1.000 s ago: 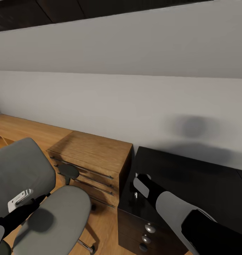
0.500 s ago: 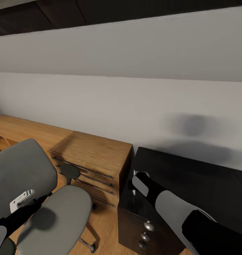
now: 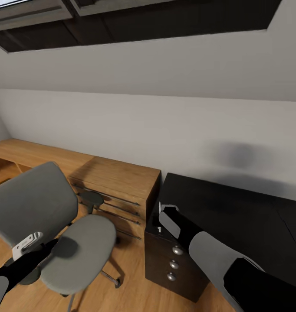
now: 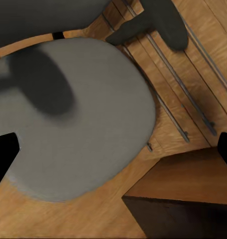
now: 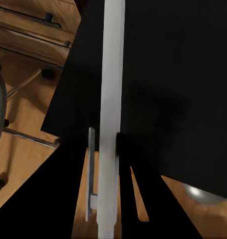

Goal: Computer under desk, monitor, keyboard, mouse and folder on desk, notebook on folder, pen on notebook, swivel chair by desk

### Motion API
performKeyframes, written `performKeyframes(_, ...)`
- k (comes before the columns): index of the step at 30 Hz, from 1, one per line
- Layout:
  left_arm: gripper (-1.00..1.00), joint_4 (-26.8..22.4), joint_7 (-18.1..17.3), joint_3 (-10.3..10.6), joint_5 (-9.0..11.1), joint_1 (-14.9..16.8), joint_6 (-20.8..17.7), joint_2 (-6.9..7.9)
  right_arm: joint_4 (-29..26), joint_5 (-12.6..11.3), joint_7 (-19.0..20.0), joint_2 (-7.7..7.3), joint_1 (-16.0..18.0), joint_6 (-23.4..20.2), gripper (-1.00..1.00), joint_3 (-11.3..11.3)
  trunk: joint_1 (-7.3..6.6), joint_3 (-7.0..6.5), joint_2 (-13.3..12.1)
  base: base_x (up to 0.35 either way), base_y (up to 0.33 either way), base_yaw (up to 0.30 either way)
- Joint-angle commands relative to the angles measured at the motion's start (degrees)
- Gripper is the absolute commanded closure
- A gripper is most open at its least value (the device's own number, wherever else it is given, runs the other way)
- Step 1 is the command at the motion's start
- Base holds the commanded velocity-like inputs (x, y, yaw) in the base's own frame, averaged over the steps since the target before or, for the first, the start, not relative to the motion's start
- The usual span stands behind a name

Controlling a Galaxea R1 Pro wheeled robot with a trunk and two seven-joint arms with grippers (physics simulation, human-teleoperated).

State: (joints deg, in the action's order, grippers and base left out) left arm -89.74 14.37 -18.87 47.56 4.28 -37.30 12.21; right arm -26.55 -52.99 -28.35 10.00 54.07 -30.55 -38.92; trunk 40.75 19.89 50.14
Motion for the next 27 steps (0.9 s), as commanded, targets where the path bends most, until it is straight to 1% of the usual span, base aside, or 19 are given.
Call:
performKeyframes(1, -1.00, -0.1, 0.5, 0.0, 0.6, 0.0, -0.2, 0.01, -0.1, -0.4, -0.4, 0.00, 0.1, -0.1, 1.00, -0.3, -0.25, -0.11, -0.4, -0.338, 0.000, 0.000)
performKeyframes(6, -1.00, -0.1, 0.5, 0.0, 0.6, 0.0, -0.2, -0.02, -0.3, -0.4, -0.4, 0.00, 0.1, -0.1, 1.00, -0.2, -1.35, -1.02, -2.4, -0.331, 0.000, -0.007)
performKeyframes(10, -1.00, -0.1, 0.5, 0.0, 0.6, 0.0, -0.2, -0.15, -0.4, -0.4, -0.4, 0.00, 0.1, -0.1, 1.00, -0.2, -2.23, -1.83, -4.0, -0.192, 0.000, -0.099)
performKeyframes(11, -1.00, 0.0, 0.6, 0.4, -0.1, 0.0, -0.2, -0.60, -0.7, -0.4, -0.4, -0.04, 0.1, -0.1, 1.00, -0.1, -2.45, -2.06, -4.4, -0.035, 0.000, -0.221)
performKeyframes(12, -1.00, 0.0, 0.6, 0.5, -0.5, 0.0, -0.2, -0.74, -0.8, -0.4, -0.4, -0.10, 0.1, -0.1, 1.00, -0.1, -2.67, -2.28, -4.8, -0.028, 0.000, -0.228)
performKeyframes(13, -1.00, 0.0, 0.6, 1.0, -2.1, 0.0, -0.2, -1.31, -1.5, -0.4, -0.6, -0.40, 0.1, -0.1, 1.00, -0.1, -2.89, -2.51, -5.2, -0.014, 0.000, -0.240)
performKeyframes(17, -1.00, 0.0, 0.6, 2.5, -5.4, 0.0, -0.2, -2.43, -3.3, -0.5, -2.3, -1.30, 0.0, -0.1, 1.00, -0.2, -3.77, -3.42, -6.8, -0.008, 0.000, -0.246)
performKeyframes(18, -1.00, 0.0, 0.6, 3.0, -6.3, 0.0, -0.2, -2.75, -4.0, -0.5, -3.0, -1.54, 0.0, -0.1, 1.00, -0.2, -3.98, -3.65, -7.2, -0.005, 0.000, -0.250)
performKeyframes(19, -1.00, 0.0, 0.6, 3.9, -8.2, 0.0, -0.2, -3.41, -5.5, -0.6, -4.7, -2.07, -0.1, -0.1, 1.00, -0.2, -4.20, -3.88, -7.6, -0.003, 0.000, -0.253)
performKeyframes(20, -1.00, 0.0, 0.6, 4.3, -9.1, 0.0, -0.2, -3.74, -6.4, -0.7, -5.6, -2.34, -0.3, -0.1, 1.00, -0.2, -4.42, -4.11, -8.0, -0.002, 0.000, -0.253)
performKeyframes(24, -1.00, 0.0, 0.6, 5.3, -12.2, 0.0, -0.2, -5.00, -10.6, -1.6, -9.1, -3.40, -1.7, -0.1, 1.00, -0.2, -5.30, -5.01, -9.6, -0.001, 0.000, -0.257)
performKeyframes(25, -1.00, 0.1, 0.6, 5.6, -13.3, 0.0, -0.2, -5.56, -13.3, -2.4, -10.9, -4.07, -2.7, -0.2, 1.00, -0.2, -5.52, -5.24, -10.0, -0.001, 0.000, -0.264)
performKeyframes(27, -1.00, 0.2, 0.6, 5.7, -14.0, 0.0, -0.2, -6.09, -16.3, -3.3, -12.6, -4.92, -3.7, -0.2, 1.00, -0.2, -5.96, -5.67, -10.8, 0.000, 0.000, -0.267)
